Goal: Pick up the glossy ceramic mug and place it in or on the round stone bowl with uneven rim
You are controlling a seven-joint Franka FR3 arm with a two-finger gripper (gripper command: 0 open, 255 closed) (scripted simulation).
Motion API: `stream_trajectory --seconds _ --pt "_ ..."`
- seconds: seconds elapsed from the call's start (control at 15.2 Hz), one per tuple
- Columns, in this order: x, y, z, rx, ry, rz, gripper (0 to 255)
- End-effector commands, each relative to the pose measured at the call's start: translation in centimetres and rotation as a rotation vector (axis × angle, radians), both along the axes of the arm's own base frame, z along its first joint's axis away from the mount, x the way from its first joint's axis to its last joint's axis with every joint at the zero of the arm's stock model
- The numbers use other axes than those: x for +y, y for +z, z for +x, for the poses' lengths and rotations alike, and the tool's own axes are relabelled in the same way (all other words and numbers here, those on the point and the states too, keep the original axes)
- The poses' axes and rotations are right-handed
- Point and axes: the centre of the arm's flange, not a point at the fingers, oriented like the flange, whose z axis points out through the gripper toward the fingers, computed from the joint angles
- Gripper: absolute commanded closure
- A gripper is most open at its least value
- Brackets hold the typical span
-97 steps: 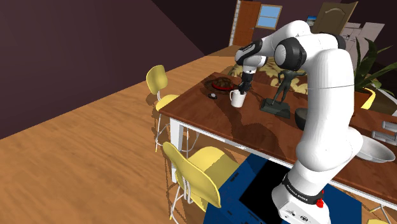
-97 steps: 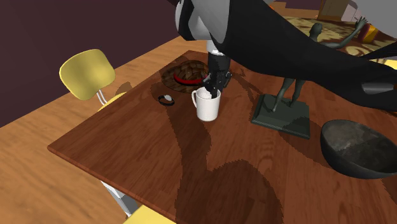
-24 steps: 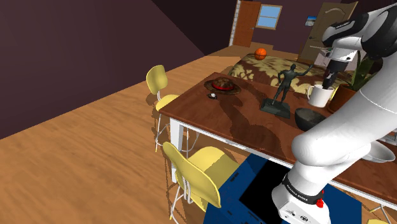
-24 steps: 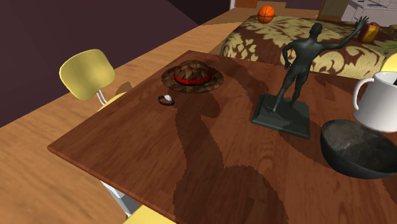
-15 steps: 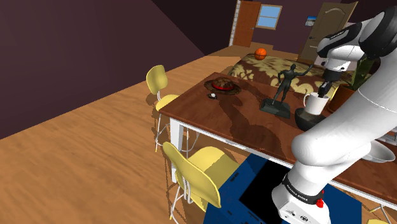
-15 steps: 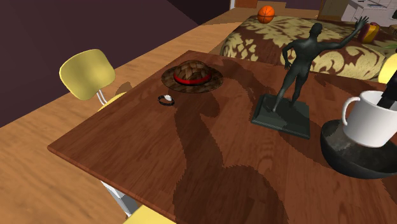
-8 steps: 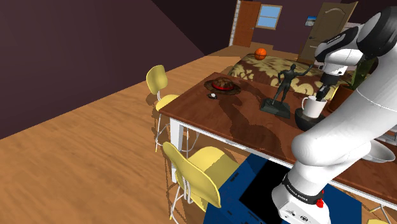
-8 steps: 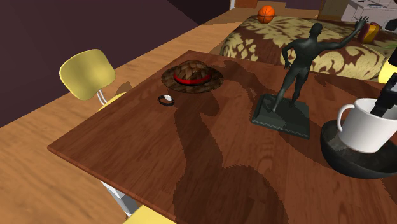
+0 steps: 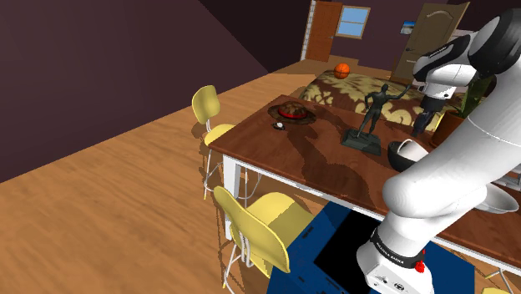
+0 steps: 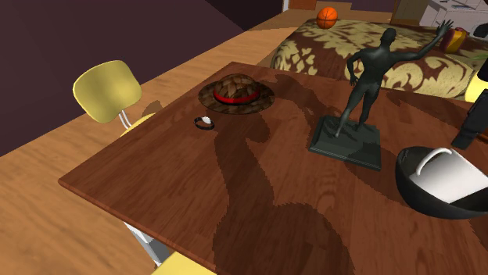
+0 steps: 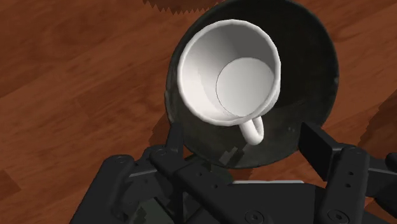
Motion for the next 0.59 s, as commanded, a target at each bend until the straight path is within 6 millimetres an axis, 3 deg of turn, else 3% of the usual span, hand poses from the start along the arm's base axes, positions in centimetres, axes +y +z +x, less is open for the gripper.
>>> stream_trajectory --seconds 0.0,0.07,0.33,0.53 --pt "0.0 0.0 0.0 0.000 0.000 0.000 0" --pt "0.0 0.0 0.0 0.000 0.000 0.000 0" --pt "-0.4 5.0 0.2 0.000 0.000 0.000 0" --pt "-0.4 5.0 0.2 0.000 0.000 0.000 0"
